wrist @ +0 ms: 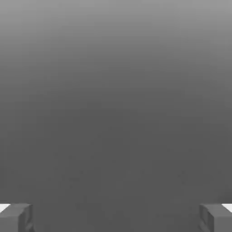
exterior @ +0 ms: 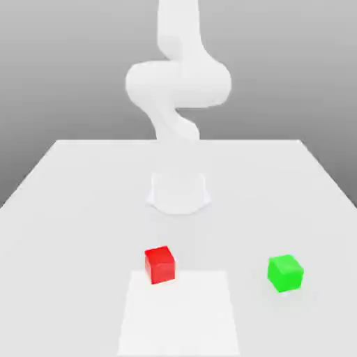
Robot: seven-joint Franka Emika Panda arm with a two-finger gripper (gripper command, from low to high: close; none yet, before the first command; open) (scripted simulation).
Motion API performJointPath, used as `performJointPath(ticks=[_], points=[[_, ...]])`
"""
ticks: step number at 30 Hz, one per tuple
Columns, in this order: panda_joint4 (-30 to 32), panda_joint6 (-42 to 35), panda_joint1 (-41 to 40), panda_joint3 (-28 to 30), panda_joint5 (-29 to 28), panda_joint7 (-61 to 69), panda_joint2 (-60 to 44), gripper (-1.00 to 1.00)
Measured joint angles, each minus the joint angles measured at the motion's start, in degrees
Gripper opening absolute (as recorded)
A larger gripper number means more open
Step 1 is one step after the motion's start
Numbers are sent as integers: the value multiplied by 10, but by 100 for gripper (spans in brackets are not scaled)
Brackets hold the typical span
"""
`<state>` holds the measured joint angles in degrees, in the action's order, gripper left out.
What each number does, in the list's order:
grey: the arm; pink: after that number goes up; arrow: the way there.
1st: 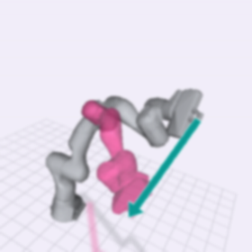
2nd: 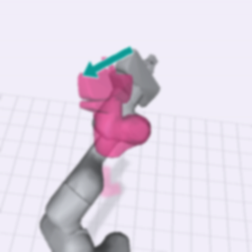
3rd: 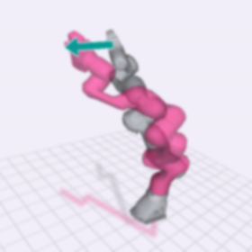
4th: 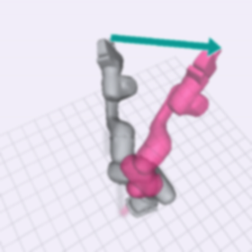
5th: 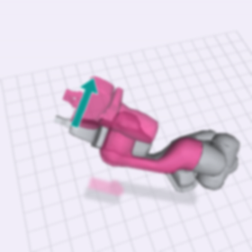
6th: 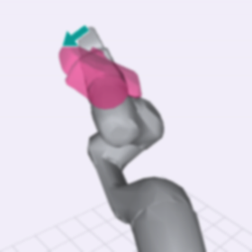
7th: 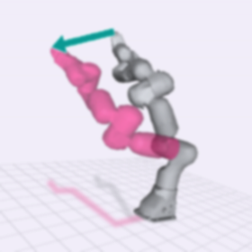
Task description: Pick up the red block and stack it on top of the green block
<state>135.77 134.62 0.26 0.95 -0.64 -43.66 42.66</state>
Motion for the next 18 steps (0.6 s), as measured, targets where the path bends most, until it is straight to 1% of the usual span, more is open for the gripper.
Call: performJointPath(ticks=[14, 16, 18], points=[[275, 196, 11, 71, -38, 161, -228, 0], [318, 235, 12, 83, -43, 190, -276, 0], [343, 293, 19, 92, -33, 221, -349, 0]])
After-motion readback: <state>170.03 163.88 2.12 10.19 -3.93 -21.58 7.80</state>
